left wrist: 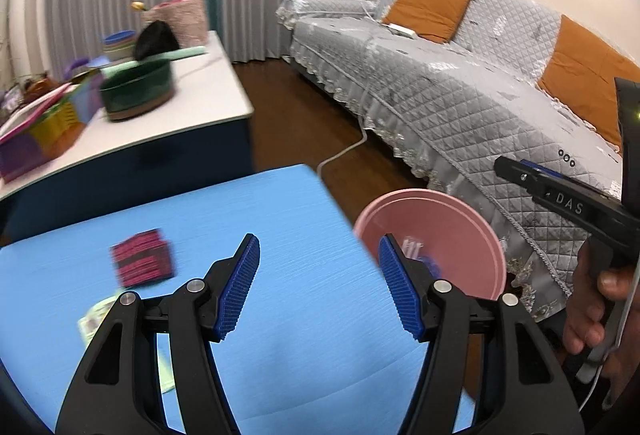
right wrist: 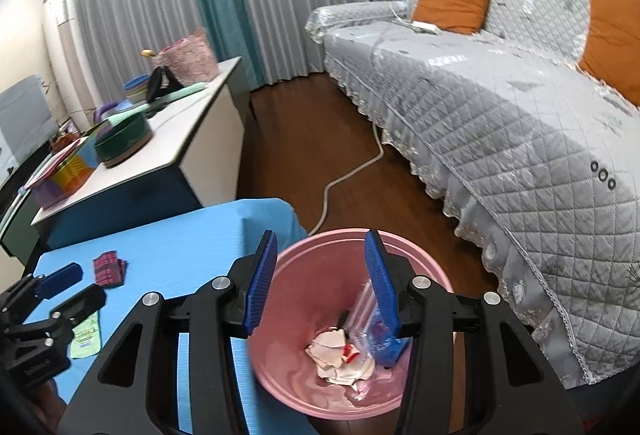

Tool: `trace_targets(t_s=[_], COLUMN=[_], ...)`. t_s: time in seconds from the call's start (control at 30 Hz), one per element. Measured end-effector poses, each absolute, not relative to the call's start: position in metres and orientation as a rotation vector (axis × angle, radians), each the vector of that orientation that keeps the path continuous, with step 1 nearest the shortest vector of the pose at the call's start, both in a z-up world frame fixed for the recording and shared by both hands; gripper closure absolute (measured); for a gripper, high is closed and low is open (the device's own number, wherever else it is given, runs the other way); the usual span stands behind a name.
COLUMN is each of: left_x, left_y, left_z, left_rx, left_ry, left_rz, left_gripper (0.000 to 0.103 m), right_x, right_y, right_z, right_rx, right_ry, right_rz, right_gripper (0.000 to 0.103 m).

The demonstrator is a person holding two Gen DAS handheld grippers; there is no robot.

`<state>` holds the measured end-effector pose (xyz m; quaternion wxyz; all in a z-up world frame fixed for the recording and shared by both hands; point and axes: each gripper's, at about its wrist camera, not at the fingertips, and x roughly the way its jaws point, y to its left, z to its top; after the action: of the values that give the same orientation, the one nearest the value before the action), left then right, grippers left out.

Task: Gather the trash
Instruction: 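Move both grippers back to the green wrapper and pink-black card packet, then grasp the green snack wrapper with the left gripper while the right grasps the pink-black packet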

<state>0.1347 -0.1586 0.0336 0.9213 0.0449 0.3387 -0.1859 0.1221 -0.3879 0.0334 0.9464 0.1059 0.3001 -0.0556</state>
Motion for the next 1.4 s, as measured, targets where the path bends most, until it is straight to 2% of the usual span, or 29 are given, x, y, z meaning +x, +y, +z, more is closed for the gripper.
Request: trace_targets(t_s=[0.3, 0.57, 1.2, 1.33, 1.4], left_x=[0.13, 0.147, 0.196, 0.201, 0.201], left_y=[-0.058, 0.007, -0.02, -0.017, -0.012], left_z=[0.039, -0.016, -0.073, -0.074, -0.073], left_rx=[0.062, -0.079, 0.017, 0.023, 0.015], left_ry=[0.689, 0.777, 0.896, 0.912, 0.918], left_rz=[-0.224, -0.011, 0.148, 0.18, 0.197], left_gripper=[0.042, 0.041, 0.041, 0.046, 0.053], right_x=[0.116, 0.123, 0.152, 0.159, 0.162], right_y=[-0.33, -0.293, -0.271, -0.264, -0.26], right_z=[0.044, 0.028, -0.012, -0.019, -0.022], right_rx=[0.15, 0.073, -0.001, -0.007, -0.004], right_ry=[0.573, 0.612, 0.691, 0.701, 0.705], right_rz=[-0.027, 0.028, 0.068, 0.086, 0.1], right_gripper=[0.057, 0.057, 0.057, 0.057, 0.057])
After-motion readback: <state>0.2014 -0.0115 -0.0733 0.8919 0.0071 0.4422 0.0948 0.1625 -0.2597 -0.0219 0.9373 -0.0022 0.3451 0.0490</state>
